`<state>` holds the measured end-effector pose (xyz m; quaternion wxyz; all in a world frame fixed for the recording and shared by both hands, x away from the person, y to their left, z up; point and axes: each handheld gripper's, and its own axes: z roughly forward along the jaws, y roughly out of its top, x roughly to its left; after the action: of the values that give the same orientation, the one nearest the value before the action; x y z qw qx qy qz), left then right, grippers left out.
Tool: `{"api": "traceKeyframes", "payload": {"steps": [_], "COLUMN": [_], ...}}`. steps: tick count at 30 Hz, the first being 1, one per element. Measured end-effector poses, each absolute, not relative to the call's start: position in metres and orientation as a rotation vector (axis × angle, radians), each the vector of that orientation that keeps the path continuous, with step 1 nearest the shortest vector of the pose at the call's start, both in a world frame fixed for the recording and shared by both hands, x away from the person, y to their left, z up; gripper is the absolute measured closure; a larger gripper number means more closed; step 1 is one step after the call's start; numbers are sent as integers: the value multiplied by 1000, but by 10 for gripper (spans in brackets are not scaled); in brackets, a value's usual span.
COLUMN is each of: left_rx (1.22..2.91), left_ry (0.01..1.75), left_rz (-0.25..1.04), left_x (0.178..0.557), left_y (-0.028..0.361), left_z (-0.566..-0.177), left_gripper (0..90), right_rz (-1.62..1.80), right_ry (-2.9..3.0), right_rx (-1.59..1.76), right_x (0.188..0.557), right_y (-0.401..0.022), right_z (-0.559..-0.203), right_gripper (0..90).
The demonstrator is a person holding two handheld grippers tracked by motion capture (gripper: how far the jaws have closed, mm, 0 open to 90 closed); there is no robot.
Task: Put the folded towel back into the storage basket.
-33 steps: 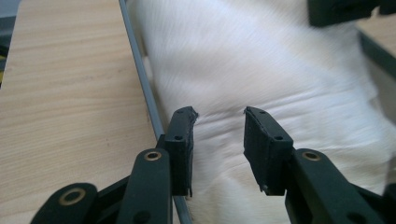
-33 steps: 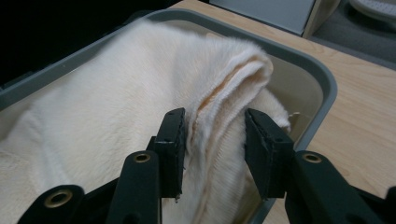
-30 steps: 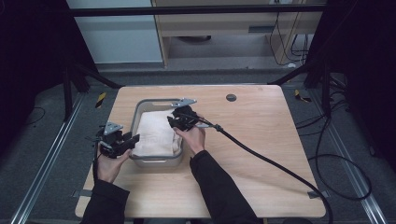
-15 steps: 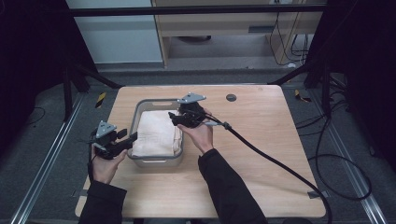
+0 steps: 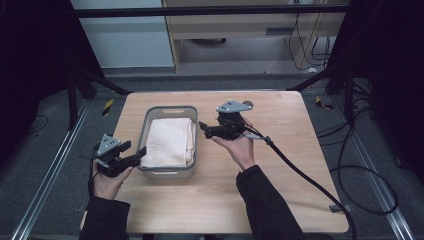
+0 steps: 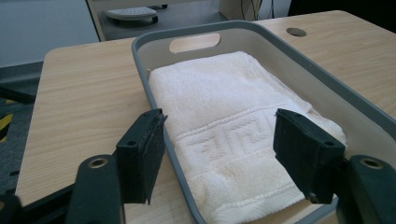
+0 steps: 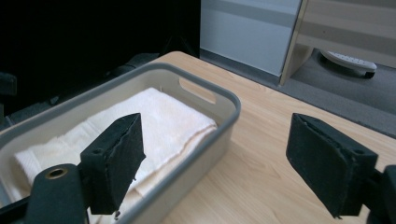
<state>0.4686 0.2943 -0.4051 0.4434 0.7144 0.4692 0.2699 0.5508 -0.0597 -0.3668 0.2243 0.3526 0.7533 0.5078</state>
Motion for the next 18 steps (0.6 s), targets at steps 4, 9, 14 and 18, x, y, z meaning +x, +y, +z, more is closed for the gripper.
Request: {"api": "traceKeyframes", "payload": {"steps": [4,9,14,18], "left_rx": [1781,1795,1784,1793], "left_ry": [1142,1131,1096,1079], "left_rz": [666,671,693,690], "left_x": [465,460,451,446], "left_y": [293,292,292,292], "left_z": [-407,-410,-415,-417], "left_gripper": [295,281,245,243], "right_rz": [1386,1391,1402,1408], "right_ry": [2073,2057,2043,2026], "right_rx": [976,992,1018,1043], "right_x": [539,522,504,496], "right_y": [-82,-111,-142,-159], "right_z": [-369,-375,-389,-397], "right_gripper": [174,166,159,158]}}
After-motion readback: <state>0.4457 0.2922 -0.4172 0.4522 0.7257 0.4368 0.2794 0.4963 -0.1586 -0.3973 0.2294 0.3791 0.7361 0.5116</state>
